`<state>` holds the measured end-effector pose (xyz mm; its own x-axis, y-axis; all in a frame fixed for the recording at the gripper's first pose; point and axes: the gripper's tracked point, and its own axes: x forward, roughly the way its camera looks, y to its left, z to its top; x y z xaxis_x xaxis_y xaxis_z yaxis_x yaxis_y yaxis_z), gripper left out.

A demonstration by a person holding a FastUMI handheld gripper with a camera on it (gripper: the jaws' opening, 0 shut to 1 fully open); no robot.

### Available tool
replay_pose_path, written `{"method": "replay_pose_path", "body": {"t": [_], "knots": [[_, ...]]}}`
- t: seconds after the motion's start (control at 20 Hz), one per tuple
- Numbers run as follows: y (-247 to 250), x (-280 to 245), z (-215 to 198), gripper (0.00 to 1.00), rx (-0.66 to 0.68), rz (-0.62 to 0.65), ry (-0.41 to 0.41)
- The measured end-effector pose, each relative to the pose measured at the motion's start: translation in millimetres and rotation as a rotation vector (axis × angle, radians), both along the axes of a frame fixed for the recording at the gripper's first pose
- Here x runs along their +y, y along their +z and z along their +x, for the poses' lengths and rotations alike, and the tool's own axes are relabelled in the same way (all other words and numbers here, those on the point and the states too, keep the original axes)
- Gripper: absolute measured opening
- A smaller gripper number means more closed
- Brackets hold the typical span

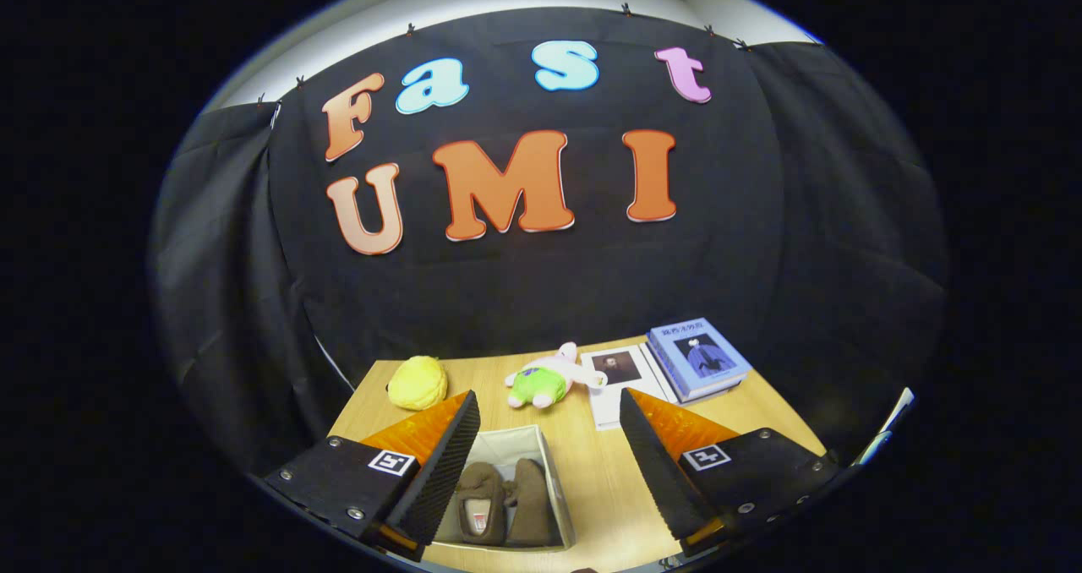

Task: Open the storage box then place both shoes into the box .Put the left shoe in first, then the right shoe, with the right side of both shoes facing outward in a uniform manner.

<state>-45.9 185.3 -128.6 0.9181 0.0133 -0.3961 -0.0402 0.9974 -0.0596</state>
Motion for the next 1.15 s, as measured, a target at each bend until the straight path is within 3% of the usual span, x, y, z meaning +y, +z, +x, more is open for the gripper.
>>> {"method": "replay_pose_path", "body": {"t": [0.15, 0.35, 0.5, 1.15], "knots": [[30.9, -11.1, -3.6, 0.99, -0.052, 0.033, -0.004], [63.5, -55.0, -5.1, 0.99, -0.116, -0.043, -0.082], [75.9, -60.3, -6.6, 0.99, -0.133, -0.011, -0.073], [58.7, -57.8, 14.7, 0.99, -0.100, -0.005, -0.001]]}}
